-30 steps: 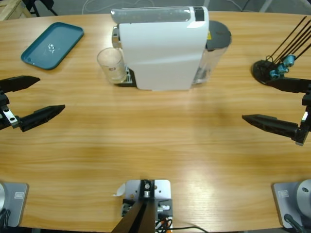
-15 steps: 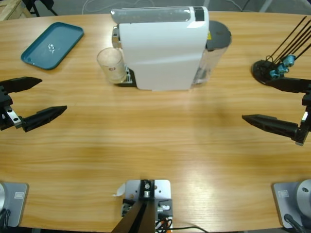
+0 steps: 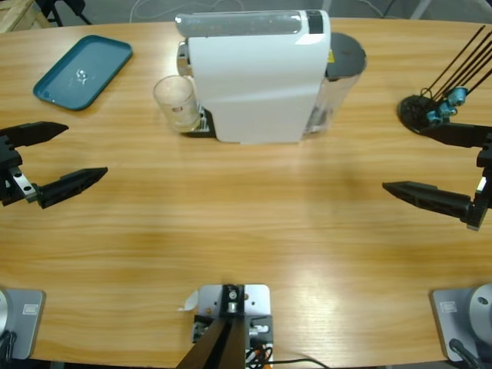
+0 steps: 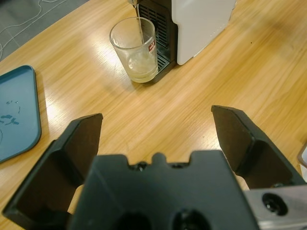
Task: Pour coffee
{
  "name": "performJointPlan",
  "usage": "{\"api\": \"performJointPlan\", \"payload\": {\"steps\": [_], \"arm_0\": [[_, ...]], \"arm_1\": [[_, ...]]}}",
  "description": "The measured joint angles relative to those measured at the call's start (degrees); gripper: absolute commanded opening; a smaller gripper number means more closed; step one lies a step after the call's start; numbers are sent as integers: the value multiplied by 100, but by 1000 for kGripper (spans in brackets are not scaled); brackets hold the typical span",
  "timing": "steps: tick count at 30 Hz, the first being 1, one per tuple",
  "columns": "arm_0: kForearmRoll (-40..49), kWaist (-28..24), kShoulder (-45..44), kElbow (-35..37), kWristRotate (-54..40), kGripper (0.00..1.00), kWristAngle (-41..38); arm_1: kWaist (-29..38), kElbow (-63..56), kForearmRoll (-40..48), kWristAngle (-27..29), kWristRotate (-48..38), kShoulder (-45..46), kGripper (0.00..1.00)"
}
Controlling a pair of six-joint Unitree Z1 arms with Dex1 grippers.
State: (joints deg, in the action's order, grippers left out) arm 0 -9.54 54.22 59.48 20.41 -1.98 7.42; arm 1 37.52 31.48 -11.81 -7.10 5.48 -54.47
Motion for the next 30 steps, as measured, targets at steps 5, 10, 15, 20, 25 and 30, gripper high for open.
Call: {"api": "performJointPlan", "payload": {"steps": [5,10,15,20,25,30], "arm_0": [[-12,0,53,0,0,987,0],[-42,0,118,0,0,987,0],[-67,0,164,0,0,936,0],[-354,-1,273,2,0,976,21],[-1031,-4,749,364,0,992,306],[-1591,-136,1685,815,107,991,632]], "arm_1": [[0,0,0,0,0,0,1000],[0,-2,36,0,0,-1,1000],[0,-2,63,0,0,-4,1000],[0,-2,65,0,0,-4,1000],[0,-2,68,11,-139,-3,982],[1,14,90,337,-184,-3,982]]}}
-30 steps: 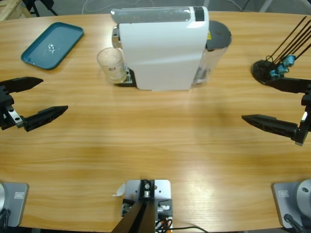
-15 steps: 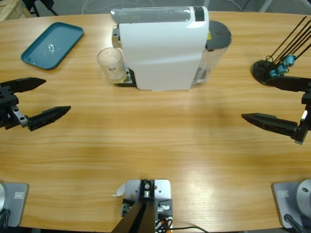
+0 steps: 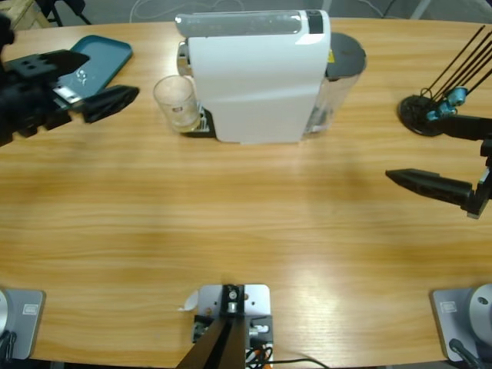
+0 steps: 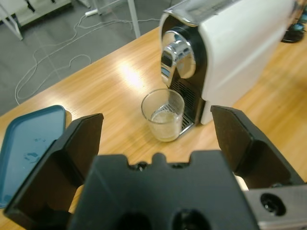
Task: Pour coffee
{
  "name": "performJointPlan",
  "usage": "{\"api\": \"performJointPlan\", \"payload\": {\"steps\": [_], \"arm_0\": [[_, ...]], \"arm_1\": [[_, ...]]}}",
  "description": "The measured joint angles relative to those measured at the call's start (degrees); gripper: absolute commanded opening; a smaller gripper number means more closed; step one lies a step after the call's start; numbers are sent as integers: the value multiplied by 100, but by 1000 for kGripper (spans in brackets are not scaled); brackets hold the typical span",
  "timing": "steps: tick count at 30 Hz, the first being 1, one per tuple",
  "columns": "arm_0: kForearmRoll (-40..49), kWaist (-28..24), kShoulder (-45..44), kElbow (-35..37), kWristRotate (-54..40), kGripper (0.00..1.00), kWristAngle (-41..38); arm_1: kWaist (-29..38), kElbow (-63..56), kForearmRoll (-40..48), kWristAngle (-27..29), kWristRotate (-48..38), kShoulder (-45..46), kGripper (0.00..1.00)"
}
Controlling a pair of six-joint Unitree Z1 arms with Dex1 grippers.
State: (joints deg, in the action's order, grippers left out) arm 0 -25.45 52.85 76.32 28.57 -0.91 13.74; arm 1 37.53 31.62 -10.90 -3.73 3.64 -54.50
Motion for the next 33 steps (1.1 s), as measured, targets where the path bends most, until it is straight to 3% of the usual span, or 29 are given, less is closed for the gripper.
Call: {"api": "performJointPlan", "payload": {"steps": [3,11,29,32,33], "arm_0": [[-78,-82,408,187,166,991,-81],[-345,-625,1266,255,203,996,-1288],[-1384,-911,2704,416,203,991,-1456],[-1448,-964,2839,445,203,959,-1491],[-1454,-975,2869,459,203,906,-1500]], "arm_1": [[0,11,1,122,0,1,982],[1,11,1,230,0,1,978],[12,11,1,230,-53,-62,979],[12,11,1,230,-53,-62,979],[12,11,1,230,-53,-62,980]]}}
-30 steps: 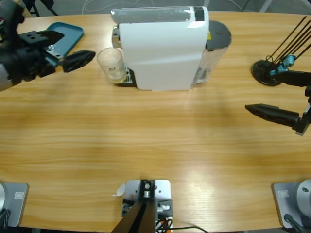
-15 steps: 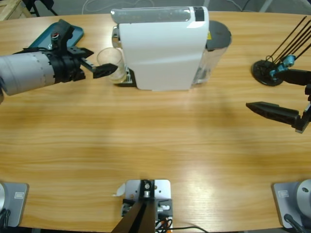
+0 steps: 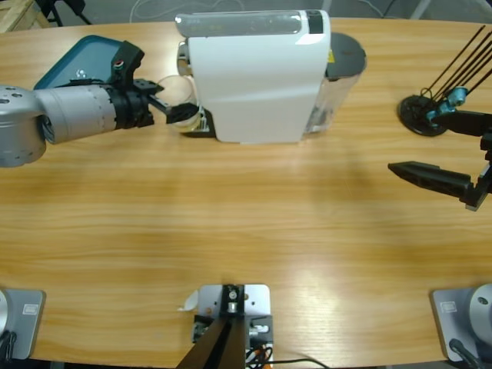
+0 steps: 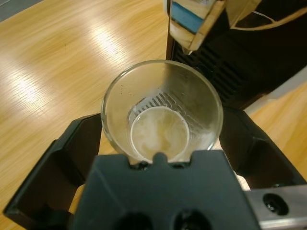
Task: Pour coffee
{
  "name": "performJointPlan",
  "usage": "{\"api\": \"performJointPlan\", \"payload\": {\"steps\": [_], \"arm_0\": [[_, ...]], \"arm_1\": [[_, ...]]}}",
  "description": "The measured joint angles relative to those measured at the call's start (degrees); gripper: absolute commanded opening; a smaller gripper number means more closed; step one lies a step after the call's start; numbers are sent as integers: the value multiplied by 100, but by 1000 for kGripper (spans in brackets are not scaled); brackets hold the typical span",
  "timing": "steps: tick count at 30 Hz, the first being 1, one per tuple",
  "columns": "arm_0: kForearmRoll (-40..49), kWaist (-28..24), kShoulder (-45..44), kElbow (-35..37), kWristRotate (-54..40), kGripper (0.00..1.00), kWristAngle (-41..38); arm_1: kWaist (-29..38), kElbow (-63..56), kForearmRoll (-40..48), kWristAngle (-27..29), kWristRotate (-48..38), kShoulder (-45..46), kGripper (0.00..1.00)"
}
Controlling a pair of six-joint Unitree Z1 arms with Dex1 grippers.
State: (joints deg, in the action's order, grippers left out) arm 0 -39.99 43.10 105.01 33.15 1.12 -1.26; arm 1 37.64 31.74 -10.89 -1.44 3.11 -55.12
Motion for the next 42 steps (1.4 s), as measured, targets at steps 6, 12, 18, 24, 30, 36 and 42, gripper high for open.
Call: {"api": "performJointPlan", "payload": {"steps": [6,12,18,24,30,36,42], "arm_0": [[-18,-22,147,153,0,570,-25],[-135,-48,197,181,-32,476,-124],[-157,-59,198,175,-46,499,-276],[-218,-481,-46,-192,-38,499,-143],[-194,-1766,-794,-538,-13,502,-110],[-229,-3075,-1008,-537,282,503,-236],[-874,-3667,-458,-572,538,569,-300]], "arm_1": [[0,0,0,0,-1,-1,977],[0,0,0,0,-2,-17,977],[0,0,0,0,-2,-22,977],[0,0,1,0,-9,-84,932],[1,0,16,0,-9,-170,931],[1,0,19,-1,-9,-192,931],[1,0,22,-1,-9,-196,931]]}}
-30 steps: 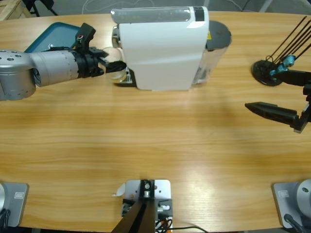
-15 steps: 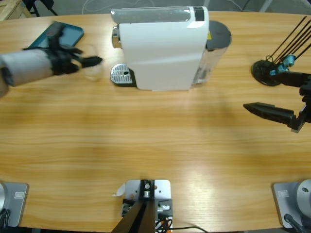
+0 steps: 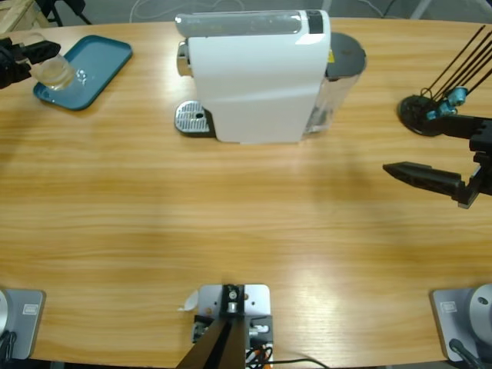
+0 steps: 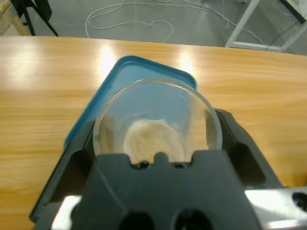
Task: Pour coffee
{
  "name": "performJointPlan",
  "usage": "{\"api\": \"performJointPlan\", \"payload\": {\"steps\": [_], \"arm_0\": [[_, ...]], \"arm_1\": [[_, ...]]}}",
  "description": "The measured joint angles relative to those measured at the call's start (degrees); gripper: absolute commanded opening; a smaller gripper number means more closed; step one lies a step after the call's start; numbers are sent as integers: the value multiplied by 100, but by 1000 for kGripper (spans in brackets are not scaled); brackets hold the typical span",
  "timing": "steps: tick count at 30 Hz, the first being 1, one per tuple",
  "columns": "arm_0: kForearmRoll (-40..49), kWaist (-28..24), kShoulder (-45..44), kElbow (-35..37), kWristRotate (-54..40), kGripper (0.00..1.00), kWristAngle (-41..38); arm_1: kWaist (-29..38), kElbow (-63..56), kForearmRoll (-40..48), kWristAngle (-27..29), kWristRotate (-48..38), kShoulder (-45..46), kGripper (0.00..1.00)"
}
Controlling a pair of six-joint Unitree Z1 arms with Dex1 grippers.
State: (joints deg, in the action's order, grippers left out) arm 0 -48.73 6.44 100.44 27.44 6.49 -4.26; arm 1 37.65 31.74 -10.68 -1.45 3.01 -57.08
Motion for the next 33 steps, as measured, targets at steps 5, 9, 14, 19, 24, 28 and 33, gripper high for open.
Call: {"api": "performJointPlan", "payload": {"steps": [5,9,14,19,24,28,33], "arm_0": [[-628,-229,684,-3,127,586,-236],[-954,-313,1098,-3,202,586,-337],[-1139,-319,1366,7,223,979,-407],[-1196,-316,1389,7,223,1000,-464],[-1196,-305,1387,0,223,1000,-464],[-1196,-303,1357,-66,223,1000,-464],[-838,-247,653,-192,223,1000,-464]], "arm_1": [[0,0,2,0,-9,-7,931],[0,0,14,0,-12,-7,931],[0,0,45,0,-13,-7,931],[0,0,66,0,-32,-8,936],[0,0,69,0,-34,-42,936],[0,0,69,-10,-34,-52,936],[0,0,74,-28,-34,-99,936]]}}
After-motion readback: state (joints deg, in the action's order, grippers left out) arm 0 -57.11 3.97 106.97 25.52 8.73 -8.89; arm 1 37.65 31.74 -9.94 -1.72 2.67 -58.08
